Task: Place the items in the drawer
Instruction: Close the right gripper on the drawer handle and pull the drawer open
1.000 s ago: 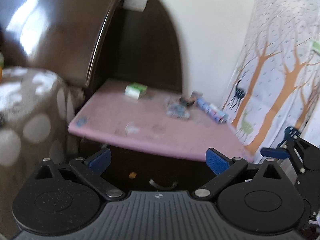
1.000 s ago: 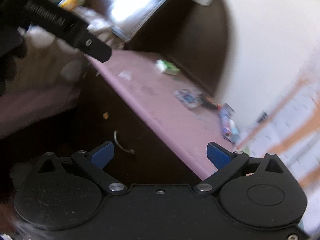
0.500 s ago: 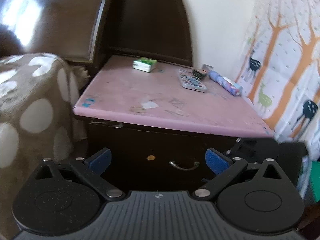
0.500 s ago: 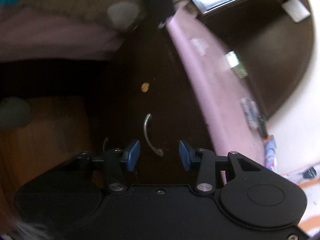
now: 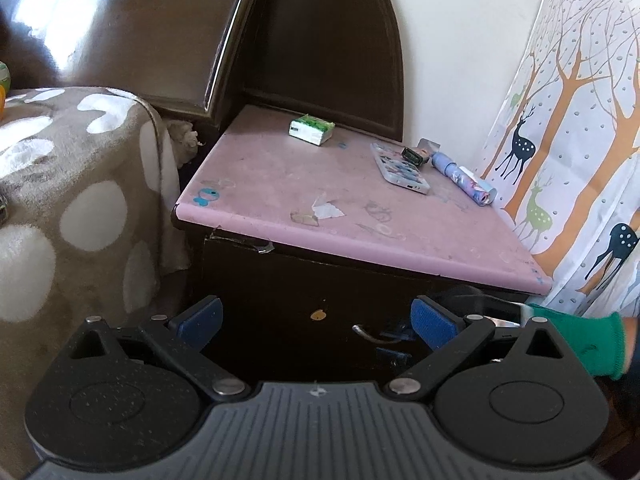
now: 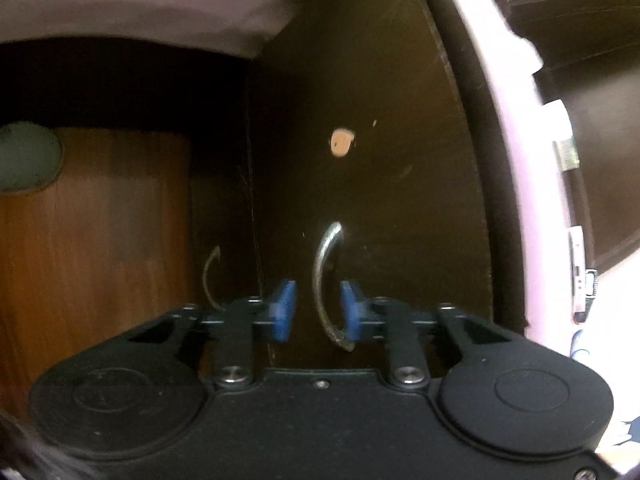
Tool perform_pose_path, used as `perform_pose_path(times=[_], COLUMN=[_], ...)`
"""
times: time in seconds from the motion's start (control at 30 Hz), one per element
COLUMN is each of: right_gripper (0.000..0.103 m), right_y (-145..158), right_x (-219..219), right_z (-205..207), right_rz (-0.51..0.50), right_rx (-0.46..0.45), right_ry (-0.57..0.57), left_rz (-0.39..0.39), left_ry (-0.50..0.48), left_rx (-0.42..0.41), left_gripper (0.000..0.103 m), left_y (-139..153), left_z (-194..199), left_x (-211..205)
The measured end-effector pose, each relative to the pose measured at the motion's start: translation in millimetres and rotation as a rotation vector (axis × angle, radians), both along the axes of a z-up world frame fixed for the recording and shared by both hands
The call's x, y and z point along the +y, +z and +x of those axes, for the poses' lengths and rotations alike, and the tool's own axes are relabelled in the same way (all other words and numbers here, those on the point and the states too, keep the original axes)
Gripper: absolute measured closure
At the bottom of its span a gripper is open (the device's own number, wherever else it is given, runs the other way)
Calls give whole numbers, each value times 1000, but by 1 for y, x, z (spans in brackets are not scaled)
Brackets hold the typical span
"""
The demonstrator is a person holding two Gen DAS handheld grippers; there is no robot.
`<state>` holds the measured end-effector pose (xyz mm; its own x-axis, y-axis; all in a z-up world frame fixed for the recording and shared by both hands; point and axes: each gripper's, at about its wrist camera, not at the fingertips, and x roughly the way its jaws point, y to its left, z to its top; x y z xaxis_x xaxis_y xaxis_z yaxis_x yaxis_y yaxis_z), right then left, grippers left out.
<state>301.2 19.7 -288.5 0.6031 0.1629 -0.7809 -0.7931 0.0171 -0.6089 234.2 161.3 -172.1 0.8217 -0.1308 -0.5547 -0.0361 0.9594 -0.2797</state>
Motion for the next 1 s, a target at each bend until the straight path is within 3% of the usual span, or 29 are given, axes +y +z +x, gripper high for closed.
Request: perform_pose_path(times=[0.03, 0.1, 0.3, 0.83, 1.0], right_gripper=[99, 100, 93, 91, 92], right_y=[-3, -5, -9, 21, 12], right_x=[2, 5, 18, 4, 1], right_z=[2, 1, -7, -46, -42], right_rz=[-16, -30, -79, -33, -42], right_rx=[8, 17, 13, 101, 110], right_ry=[-3, 11, -9, 22, 30], left_rz=[0, -3, -14, -35, -24], left_ry=[0, 2, 18, 8, 4], left_rx=[-2, -6, -22, -77, -73], left_gripper=[1, 1, 1, 1, 1], left_y=[0, 1, 4, 12, 11], left_z=[0, -1, -2, -6, -6], left_x=[0, 2, 5, 5, 3])
